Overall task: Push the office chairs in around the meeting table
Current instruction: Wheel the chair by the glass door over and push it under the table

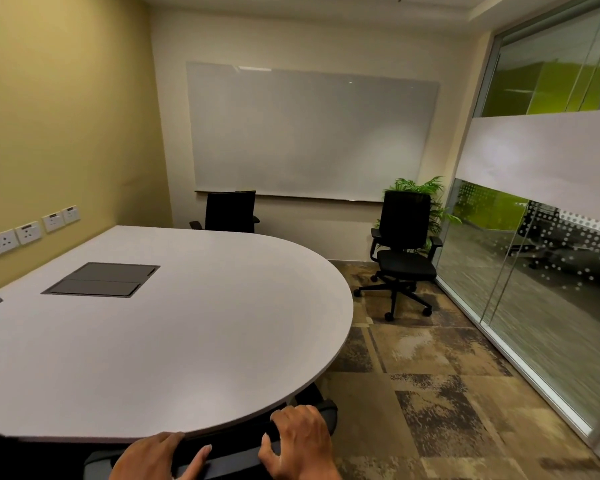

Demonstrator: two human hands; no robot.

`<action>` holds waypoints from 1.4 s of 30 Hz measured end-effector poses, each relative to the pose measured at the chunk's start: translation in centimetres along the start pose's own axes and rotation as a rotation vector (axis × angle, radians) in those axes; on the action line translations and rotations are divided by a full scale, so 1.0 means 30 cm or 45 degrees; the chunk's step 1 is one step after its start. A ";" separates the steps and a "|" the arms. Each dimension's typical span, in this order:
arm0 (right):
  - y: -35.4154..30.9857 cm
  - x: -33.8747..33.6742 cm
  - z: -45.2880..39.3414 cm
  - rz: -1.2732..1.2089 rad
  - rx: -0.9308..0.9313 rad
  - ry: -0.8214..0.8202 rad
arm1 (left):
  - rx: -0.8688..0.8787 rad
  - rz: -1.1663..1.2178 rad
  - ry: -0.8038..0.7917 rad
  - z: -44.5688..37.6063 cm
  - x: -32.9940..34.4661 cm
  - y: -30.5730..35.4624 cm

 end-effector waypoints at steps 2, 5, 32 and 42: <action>-0.014 0.027 0.010 0.005 0.000 -0.032 | -0.004 0.000 0.032 0.013 0.001 -0.019; -0.016 0.034 -0.006 0.012 0.014 -0.005 | -0.016 -0.008 0.098 -0.020 0.006 -0.044; -0.064 0.039 0.047 -0.017 0.044 0.048 | 0.118 -0.118 -0.126 0.054 0.048 -0.065; -0.135 0.058 0.054 0.009 0.070 -0.005 | 0.083 -0.127 -0.113 0.075 0.045 -0.142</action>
Point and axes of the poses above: each hand's wrist, its own z-axis away from the middle knuckle, its own x-axis out of the palm, y = z × x, the point moved 9 cm from there along -z, towards the middle knuckle, and after that the axes turned 7 degrees about -z, right-handed, at the moved point
